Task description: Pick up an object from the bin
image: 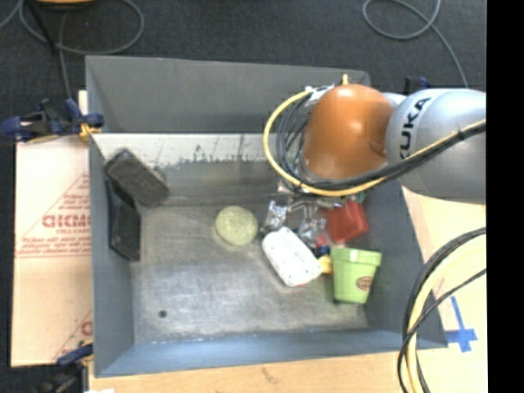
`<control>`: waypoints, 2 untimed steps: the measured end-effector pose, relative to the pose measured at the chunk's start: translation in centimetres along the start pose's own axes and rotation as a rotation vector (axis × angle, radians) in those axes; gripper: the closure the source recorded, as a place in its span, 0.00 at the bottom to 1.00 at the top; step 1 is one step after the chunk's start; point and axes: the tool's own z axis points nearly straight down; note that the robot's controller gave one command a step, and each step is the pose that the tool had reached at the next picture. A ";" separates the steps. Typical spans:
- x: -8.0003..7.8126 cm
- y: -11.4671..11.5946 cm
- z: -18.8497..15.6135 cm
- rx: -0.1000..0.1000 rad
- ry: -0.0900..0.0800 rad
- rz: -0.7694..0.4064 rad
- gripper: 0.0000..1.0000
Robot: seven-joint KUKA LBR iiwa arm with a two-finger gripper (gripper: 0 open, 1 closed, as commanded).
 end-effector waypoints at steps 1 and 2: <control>-1.9 2.6 -4.2 0.002 0.000 0.098 0.00; -1.8 2.5 -4.1 0.001 0.001 0.099 0.00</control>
Offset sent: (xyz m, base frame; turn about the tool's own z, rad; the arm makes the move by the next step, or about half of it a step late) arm 0.0000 0.0000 0.0000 0.0000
